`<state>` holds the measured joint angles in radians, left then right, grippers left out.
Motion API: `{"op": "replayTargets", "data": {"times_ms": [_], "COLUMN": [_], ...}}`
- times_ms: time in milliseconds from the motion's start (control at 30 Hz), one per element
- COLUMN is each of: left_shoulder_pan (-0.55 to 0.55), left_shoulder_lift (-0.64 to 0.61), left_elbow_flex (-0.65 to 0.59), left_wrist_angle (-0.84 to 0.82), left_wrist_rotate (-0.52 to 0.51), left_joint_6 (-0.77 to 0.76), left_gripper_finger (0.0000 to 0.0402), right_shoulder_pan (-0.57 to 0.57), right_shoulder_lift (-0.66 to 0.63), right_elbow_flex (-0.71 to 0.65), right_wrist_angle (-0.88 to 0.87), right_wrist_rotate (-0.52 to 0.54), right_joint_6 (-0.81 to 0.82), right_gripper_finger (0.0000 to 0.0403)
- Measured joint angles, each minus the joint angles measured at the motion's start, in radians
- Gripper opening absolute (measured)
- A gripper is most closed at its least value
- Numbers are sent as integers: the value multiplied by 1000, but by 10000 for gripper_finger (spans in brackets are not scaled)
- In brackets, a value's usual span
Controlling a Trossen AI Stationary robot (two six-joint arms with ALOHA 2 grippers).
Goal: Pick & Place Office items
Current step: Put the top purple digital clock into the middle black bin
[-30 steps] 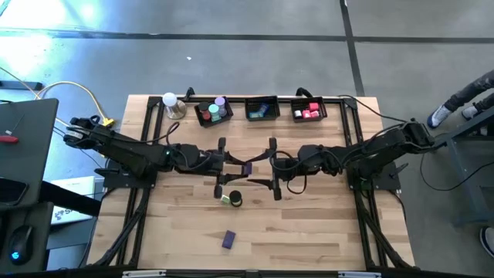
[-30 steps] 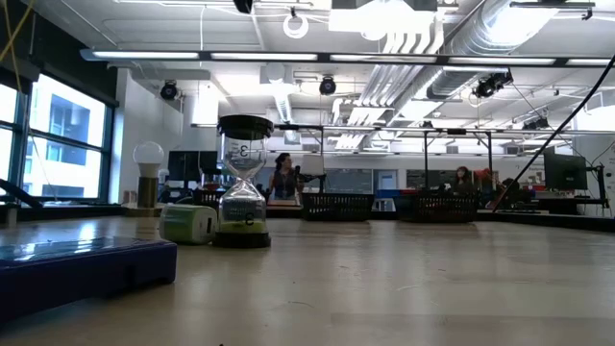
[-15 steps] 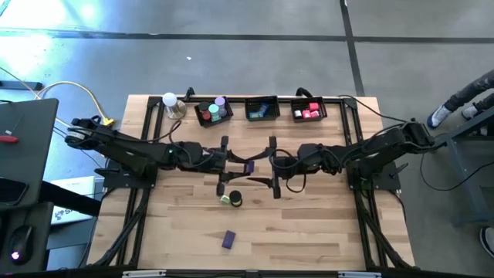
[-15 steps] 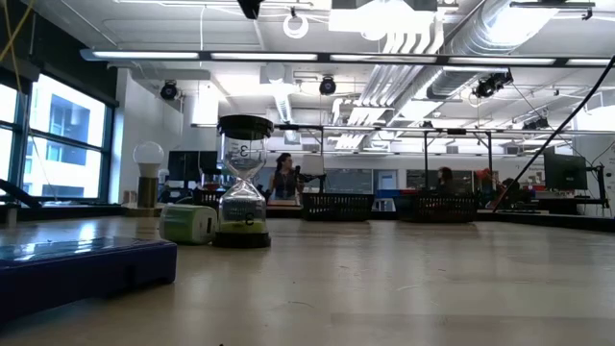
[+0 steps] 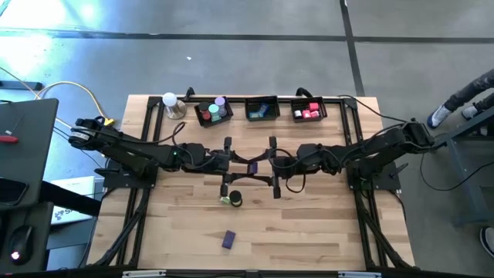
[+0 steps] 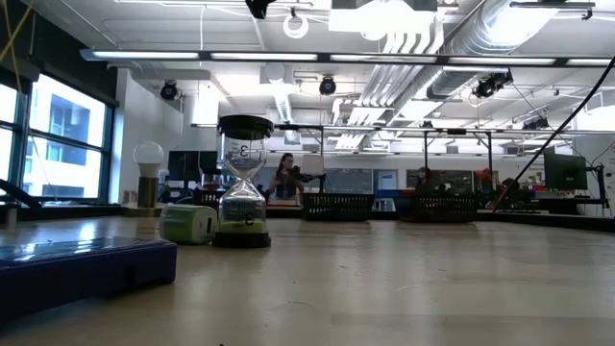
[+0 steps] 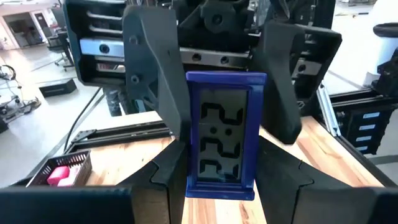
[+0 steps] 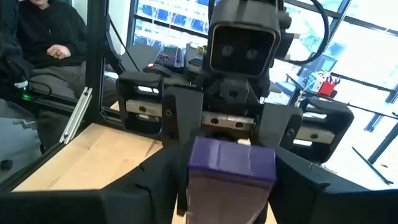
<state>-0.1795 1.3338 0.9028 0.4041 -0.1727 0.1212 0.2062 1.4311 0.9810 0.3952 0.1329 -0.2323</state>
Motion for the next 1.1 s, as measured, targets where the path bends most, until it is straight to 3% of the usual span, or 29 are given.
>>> {"op": "replayTargets", "data": {"times_ms": [300, 500, 800, 933, 1100], "left_shoulder_pan": [0, 0, 0, 0, 2], "left_shoulder_lift": [0, 0, 0, 0, 0], "left_elbow_flex": [0, 0, 0, 0, 0], "left_wrist_angle": [-3, -6, -14, -21, -56], "left_wrist_rotate": [-3, -5, -11, -36, -49], "left_joint_6": [14, -4, 9, -16, -17], "left_gripper_finger": [135, 140, 273, 291, 294], "right_shoulder_pan": [0, 0, 1, 1, 11], "right_shoulder_lift": [0, 0, 0, 0, 0], "right_elbow_flex": [0, 0, 0, 2, 2], "right_wrist_angle": [-15, -17, -53, -72, -121], "right_wrist_rotate": [3, 2, -8, 7, 170], "right_joint_6": [4, 8, -1, 34, 56], "right_gripper_finger": [146, 151, 143, 143, 145]}}
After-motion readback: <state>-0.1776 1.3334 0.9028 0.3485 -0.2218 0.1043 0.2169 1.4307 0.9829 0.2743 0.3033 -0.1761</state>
